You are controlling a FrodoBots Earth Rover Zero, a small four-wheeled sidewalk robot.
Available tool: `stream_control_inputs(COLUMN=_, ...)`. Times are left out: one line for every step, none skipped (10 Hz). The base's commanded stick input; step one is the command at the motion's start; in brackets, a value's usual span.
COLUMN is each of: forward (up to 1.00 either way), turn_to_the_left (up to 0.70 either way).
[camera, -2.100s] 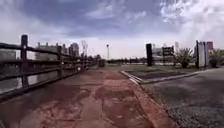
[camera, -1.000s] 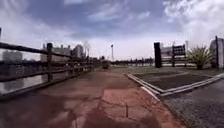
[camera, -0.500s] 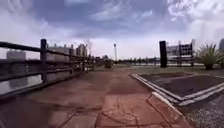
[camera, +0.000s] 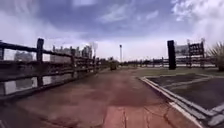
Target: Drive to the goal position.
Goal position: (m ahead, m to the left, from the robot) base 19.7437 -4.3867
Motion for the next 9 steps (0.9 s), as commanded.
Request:
stream_control_inputs(forward=1.0, turn_to_the_left=0.0)
stream_control_inputs(forward=1.0, turn_to_the_left=0.0)
stream_control_inputs(forward=1.0, turn_to_the_left=0.0)
stream_control_inputs(forward=1.0, turn_to_the_left=0.0)
stream_control_inputs(forward=1.0, turn_to_the_left=0.0)
stream_control_inputs(forward=1.0, turn_to_the_left=0.0)
stream_control_inputs(forward=1.0, turn_to_the_left=0.0)
stream_control_inputs(forward=1.0, turn_to_the_left=0.0)
stream_control_inputs(forward=1.0, turn_to_the_left=0.0)
